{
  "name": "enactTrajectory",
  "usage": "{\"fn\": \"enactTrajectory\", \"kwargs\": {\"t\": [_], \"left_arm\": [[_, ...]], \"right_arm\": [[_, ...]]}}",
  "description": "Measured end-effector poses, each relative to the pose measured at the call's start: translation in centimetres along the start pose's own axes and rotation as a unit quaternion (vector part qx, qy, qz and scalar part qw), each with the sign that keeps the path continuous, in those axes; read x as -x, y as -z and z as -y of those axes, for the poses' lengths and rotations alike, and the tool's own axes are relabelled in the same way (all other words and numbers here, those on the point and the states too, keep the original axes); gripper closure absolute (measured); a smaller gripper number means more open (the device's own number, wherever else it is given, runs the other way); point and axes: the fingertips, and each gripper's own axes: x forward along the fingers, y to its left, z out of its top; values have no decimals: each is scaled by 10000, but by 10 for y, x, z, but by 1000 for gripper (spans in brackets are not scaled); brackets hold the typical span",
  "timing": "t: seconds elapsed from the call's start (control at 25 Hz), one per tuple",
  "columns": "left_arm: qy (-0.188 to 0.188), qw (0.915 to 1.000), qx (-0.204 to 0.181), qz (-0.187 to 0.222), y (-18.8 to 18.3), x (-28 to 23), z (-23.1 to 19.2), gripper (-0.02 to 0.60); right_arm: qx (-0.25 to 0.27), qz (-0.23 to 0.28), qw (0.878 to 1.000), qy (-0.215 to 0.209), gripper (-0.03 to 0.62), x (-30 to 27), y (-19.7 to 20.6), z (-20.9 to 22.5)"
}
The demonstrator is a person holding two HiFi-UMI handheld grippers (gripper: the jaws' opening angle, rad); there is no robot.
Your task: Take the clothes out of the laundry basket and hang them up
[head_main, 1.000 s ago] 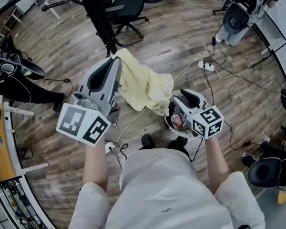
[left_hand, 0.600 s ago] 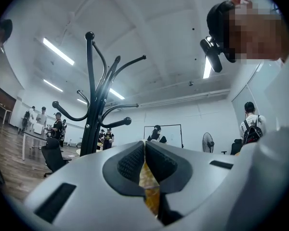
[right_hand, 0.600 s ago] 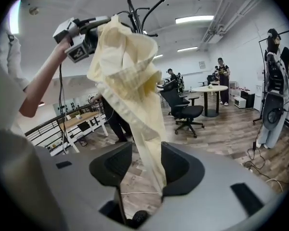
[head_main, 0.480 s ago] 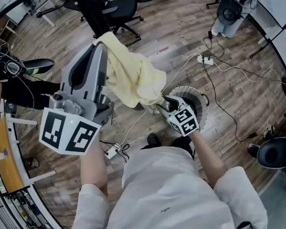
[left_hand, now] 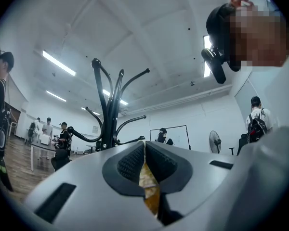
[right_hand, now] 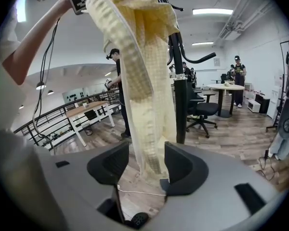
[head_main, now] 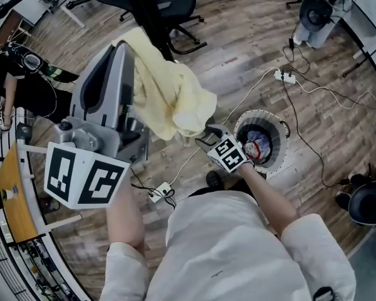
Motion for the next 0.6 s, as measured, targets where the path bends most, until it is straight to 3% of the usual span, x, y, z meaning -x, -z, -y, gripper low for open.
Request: {"fn": "enactTrajectory", "kwargs": {"t": [0.2,0.6], "left_arm": [[-267,9996,-114,-12,-8,13,-19,555],[-1021,9944,-260,71,-23,59,-67,554]], "right_arm": [[-10,-3,9997,-256,373,-41,-11,-31],[134,77,9997,-203,553,-44,-26,-32]]}}
